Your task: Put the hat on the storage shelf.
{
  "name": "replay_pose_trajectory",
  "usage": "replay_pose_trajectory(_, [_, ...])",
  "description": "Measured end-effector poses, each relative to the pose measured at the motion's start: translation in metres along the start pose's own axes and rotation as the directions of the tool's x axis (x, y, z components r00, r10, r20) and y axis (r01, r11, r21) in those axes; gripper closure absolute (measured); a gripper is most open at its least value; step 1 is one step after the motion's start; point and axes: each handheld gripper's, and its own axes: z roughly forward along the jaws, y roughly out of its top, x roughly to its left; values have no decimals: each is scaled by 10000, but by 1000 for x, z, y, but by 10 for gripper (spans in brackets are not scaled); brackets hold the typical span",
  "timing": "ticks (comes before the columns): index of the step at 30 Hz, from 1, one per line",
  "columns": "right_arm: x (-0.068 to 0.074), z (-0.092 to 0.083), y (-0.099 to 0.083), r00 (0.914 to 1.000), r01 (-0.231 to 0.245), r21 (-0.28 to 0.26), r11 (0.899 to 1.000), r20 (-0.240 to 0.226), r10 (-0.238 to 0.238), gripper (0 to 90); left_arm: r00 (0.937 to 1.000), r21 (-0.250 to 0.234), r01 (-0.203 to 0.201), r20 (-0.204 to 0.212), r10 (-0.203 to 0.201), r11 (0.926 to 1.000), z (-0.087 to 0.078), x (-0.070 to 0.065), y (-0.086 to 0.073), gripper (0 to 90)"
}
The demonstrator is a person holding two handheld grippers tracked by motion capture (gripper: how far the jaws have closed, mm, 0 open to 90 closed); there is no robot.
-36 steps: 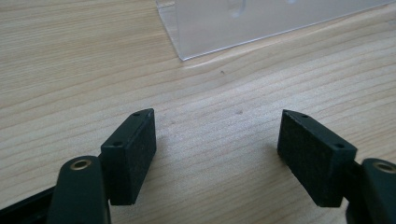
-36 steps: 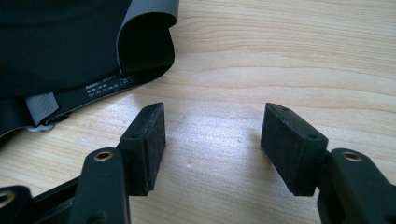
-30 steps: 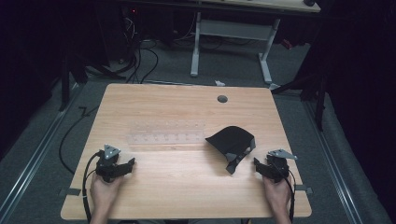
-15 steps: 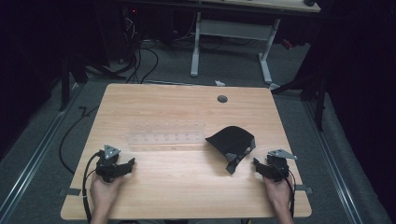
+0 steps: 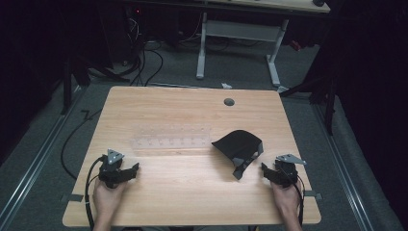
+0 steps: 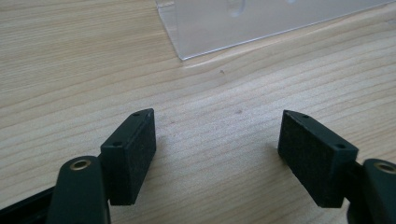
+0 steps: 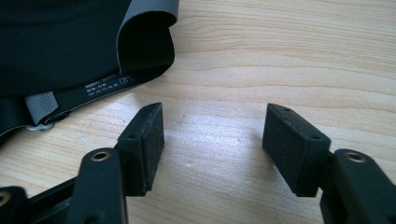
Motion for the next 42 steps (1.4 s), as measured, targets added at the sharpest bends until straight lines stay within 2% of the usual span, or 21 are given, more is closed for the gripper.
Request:
replay_pose_trajectory(4, [-1,-2,-1,10000,-29,-33,10000,-56,29,426,10000,1,-2,0,2,10000,0,0,0,283])
replay_pose_trajectory(5, [-1,-3,-2,9996,-190,-26,9998,-197,190,428,10000,2,-2,2,2,10000,0,0,0,282])
replay_pose_trajectory(12, [-1,-11,-1,9991,-167,-264,9995,-393,156,438,10000,0,0,-1,0,10000,0,0,0,283])
replay_pose_trajectory(22, [-1,-22,9,9968,-275,-705,9971,-770,220,433,10000,-1,2,-2,-2,10000,0,0,0,283])
replay_pose_trajectory(32, [-1,-23,23,9945,-280,-905,9955,-1030,186,402,10000,11,-8,1,8,10000,0,0,0,281])
replay_pose_trajectory(34, [-3,-21,27,9925,-370,-956,9947,-1197,254,388,10000,13,-14,3,14,10000,0,0,0,281])
replay_pose_trajectory(42, [-4,-13,42,9897,-417,-716,9966,-1399,313,380,10000,15,-16,2,16,10000,0,0,0,281])
